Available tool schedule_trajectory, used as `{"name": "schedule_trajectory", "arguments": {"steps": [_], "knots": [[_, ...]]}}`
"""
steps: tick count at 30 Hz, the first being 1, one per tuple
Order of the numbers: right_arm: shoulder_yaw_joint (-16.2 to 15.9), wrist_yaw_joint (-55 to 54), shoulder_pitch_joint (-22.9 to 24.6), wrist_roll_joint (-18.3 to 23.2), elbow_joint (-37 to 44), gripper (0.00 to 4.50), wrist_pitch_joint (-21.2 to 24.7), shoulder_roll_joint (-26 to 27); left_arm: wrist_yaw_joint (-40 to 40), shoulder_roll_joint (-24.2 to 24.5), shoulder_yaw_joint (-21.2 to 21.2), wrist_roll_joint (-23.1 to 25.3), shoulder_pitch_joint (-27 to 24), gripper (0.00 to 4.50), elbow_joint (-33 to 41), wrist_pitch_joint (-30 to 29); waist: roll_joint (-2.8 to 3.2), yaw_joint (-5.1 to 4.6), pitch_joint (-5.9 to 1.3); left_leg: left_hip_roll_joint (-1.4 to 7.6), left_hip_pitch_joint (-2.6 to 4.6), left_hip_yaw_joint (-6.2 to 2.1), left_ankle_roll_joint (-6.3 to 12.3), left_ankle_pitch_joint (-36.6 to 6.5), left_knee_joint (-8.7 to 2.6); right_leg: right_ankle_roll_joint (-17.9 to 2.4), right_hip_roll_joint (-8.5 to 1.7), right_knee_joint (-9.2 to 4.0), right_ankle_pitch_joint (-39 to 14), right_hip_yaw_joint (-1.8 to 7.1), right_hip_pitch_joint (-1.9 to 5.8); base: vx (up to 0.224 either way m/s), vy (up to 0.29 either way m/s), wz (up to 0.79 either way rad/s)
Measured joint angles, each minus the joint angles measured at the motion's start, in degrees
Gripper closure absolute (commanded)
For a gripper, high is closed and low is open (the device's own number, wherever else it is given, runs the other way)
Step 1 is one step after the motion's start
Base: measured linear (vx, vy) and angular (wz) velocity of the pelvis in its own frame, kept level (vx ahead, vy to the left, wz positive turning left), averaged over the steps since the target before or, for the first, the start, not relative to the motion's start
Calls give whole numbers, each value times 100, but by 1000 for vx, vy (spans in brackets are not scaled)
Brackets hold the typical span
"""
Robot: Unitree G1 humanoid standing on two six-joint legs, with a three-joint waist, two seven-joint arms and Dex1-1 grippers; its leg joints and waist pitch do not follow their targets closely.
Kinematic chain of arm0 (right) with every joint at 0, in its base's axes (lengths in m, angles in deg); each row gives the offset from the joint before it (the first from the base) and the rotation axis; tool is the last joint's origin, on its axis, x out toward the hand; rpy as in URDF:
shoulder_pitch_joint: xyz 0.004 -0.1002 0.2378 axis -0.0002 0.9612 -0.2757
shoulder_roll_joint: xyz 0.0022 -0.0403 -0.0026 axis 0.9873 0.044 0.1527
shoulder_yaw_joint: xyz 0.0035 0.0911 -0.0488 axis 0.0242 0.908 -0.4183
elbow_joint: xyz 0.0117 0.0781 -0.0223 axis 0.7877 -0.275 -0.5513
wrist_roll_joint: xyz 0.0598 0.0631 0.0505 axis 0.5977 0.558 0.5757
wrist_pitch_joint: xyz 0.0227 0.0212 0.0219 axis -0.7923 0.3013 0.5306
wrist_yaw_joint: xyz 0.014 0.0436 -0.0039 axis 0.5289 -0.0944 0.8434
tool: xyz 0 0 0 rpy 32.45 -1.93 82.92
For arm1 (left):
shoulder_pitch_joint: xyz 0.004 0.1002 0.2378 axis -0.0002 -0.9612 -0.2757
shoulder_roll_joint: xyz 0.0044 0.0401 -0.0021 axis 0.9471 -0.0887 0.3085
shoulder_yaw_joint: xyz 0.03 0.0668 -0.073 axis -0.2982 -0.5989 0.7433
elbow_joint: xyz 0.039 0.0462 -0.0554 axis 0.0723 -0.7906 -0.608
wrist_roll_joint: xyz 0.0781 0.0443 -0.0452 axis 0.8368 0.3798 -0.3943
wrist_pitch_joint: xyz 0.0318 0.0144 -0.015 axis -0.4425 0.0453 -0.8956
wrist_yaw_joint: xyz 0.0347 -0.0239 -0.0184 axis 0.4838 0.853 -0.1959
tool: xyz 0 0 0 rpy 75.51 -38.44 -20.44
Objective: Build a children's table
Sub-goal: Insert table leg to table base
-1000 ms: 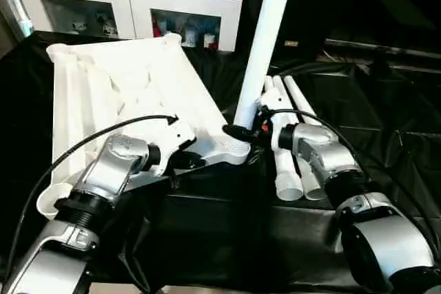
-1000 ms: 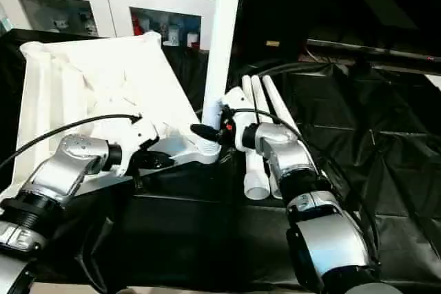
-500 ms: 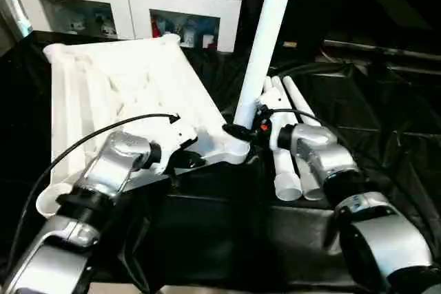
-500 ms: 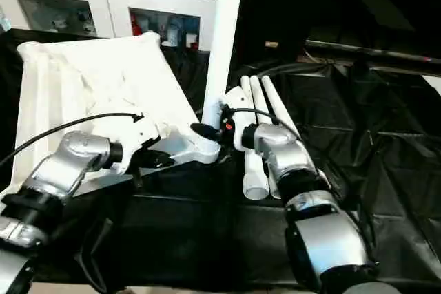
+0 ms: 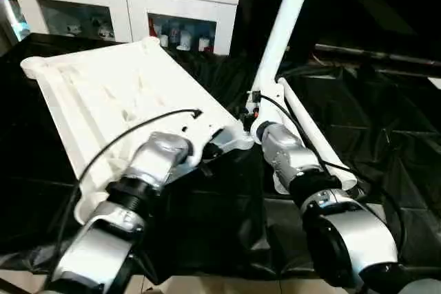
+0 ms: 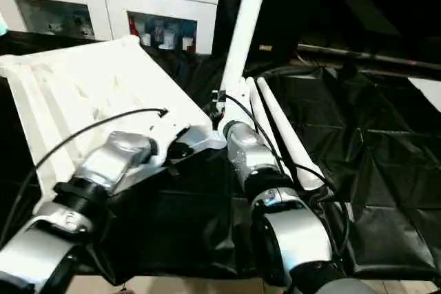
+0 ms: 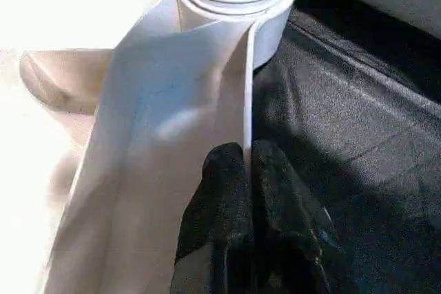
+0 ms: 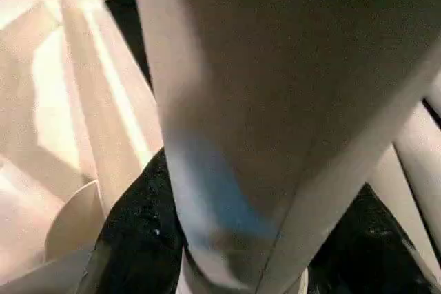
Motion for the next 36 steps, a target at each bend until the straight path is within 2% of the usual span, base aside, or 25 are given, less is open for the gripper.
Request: {"name": "schedule_trajectory", "arguments": {"steps": [6,13,15,17,19,23,24,36], "knots": [[71,-128,-48,-94,-37,262,9,45,-44,-44,32,-4,8,450,7,-76,-4,-16,-2,-59,0,-1,41,-25,0,4,-44,-26,-3,8,-7,0,0,0],[74,-92,-90,-106,-76,262,10,48,-45,-24,32,-9,9,450,29,-111,-2,-22,0,-67,-1,-5,47,-30,0,7,-46,-38,-4,13,-16,0,0,0],[75,-53,-112,-140,-94,206,10,46,-45,-11,32,-13,9,450,42,-113,4,-22,5,-68,-2,-8,48,-30,-1,7,-47,-40,-4,8,-21,0,0,0],[71,49,-135,-168,-185,206,124,67,-61,1,44,-6,9,450,59,-114,6,-42,8,-68,-1,-13,48,-31,-8,8,-47,-51,-5,1,-25,0,0,0],[74,155,-107,-185,-240,175,97,86,-75,58,71,-12,7,450,93,-123,28,-81,27,-68,-7,-34,48,-31,-25,8,-47,-91,-5,-29,-23,0,0,0],[65,294,-133,-204,-284,153,89,98,-87,102,92,-9,7,450,151,-117,48,-153,54,-74,-9,-34,48,-30,-85,8,-48,-147,-5,-42,-25,0,0,0],[67,330,-140,-201,-279,131,76,98,-87,115,94,-11,7,450,165,-112,52,-157,59,-74,-9,-35,48,-30,-86,7,-50,-148,-5,-45,-27,0,0,0],[65,784,-192,-218,-273,29,-131,117,34,279,110,-18,-94,450,424,-18,97,-174,138,-73,-20,-36,47,-31,-113,7,-54,-157,-5,-67,-76,0,0,0]]}}
